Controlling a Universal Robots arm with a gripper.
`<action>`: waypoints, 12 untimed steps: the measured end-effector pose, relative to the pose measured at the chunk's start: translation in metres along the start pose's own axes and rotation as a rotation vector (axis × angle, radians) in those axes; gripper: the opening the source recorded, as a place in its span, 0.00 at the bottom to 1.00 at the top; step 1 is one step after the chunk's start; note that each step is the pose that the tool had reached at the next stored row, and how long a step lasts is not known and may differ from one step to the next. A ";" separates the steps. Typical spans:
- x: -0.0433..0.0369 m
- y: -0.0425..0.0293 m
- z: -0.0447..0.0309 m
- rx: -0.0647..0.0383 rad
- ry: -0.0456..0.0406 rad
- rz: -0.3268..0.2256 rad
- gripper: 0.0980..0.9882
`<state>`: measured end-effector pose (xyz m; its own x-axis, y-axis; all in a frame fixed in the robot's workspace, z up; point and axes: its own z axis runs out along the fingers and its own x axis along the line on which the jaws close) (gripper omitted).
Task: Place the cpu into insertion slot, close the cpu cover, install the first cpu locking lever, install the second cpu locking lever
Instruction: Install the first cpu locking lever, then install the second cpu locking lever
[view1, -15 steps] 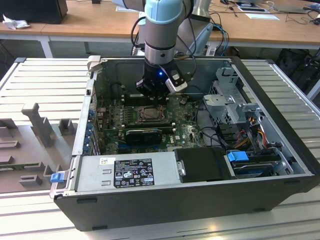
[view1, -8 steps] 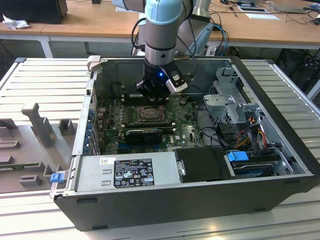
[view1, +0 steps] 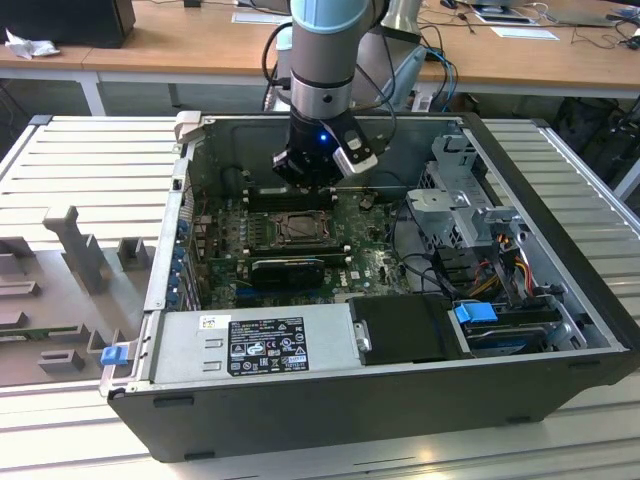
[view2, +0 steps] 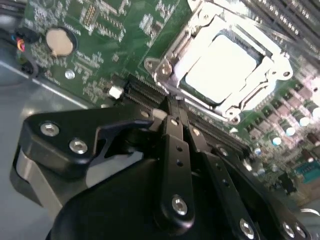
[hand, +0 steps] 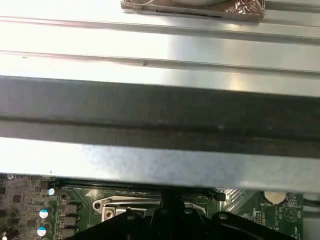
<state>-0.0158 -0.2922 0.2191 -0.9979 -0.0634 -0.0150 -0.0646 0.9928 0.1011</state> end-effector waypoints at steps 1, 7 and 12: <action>0.0003 -0.0032 -0.0004 0.000 0.0001 0.000 0.01; 0.0006 -0.0076 -0.0008 0.000 -0.0001 0.000 0.01; 0.0008 -0.0121 -0.0013 0.000 0.0001 0.000 0.01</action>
<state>-0.0159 -0.3044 0.2192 -0.9979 -0.0632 -0.0149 -0.0644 0.9928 0.1009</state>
